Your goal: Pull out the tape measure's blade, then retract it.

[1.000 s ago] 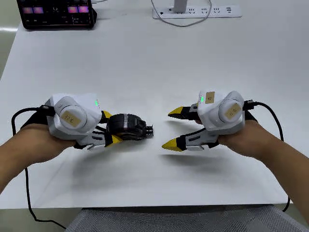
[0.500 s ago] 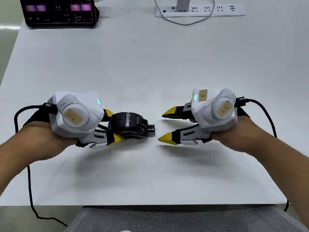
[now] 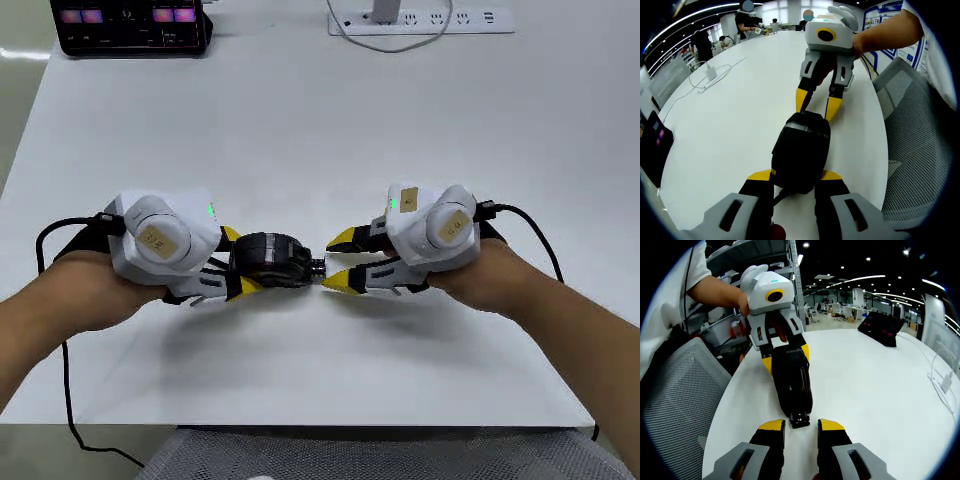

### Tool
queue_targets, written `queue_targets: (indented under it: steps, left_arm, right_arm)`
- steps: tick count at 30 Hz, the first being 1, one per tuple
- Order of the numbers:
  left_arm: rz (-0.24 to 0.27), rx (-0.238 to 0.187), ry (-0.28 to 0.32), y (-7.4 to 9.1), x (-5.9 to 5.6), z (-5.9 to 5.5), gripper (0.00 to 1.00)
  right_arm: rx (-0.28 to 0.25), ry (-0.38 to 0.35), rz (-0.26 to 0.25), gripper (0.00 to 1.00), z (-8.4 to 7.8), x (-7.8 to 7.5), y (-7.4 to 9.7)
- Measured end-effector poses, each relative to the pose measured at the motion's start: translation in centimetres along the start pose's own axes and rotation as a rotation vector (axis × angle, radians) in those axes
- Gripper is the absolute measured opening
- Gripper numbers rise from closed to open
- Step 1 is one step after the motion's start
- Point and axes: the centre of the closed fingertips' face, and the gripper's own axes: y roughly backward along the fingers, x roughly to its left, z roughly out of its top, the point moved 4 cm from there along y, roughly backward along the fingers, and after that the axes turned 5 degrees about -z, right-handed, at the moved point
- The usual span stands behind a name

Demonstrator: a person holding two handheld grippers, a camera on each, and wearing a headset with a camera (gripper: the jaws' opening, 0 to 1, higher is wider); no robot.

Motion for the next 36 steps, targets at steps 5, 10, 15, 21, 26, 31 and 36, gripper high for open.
queue_targets:
  steps: [5, 10, 15, 21, 26, 31, 36]
  left_arm:
    - [0.0, 0.001, 0.0, 0.0, 0.0, 0.0, 0.26]
    - [0.0, 0.001, 0.001, 0.0, -0.1, 0.1, 0.26]
    - [-0.001, 0.002, 0.001, 0.0, 0.0, 0.0, 0.26]
    - [0.0, 0.003, 0.0, 0.0, -0.1, 0.1, 0.26]
    - [0.001, 0.004, 0.001, 0.0, -0.1, 0.1, 0.26]
    - [-0.001, 0.003, 0.0, 0.1, -0.1, 0.0, 0.26]
    - [-0.001, 0.013, -0.004, 0.1, -0.1, 0.1, 0.26]
  right_arm:
    - [0.002, 0.009, 0.013, 0.2, 0.0, 0.1, -0.4]
    - [-0.001, 0.016, 0.018, 0.15, 0.2, 0.1, -0.7]
    - [0.0, 0.027, 0.028, 0.13, 0.2, 0.2, -1.0]
    - [0.0, 0.03, 0.034, 0.13, 0.2, 0.2, -1.2]
    - [-0.001, 0.044, 0.038, 0.12, 0.2, 0.2, -1.3]
    - [0.003, 0.053, 0.034, 0.11, 0.2, 0.2, -1.3]
    - [0.018, 0.074, 0.038, 0.1, 0.1, 0.2, -1.2]
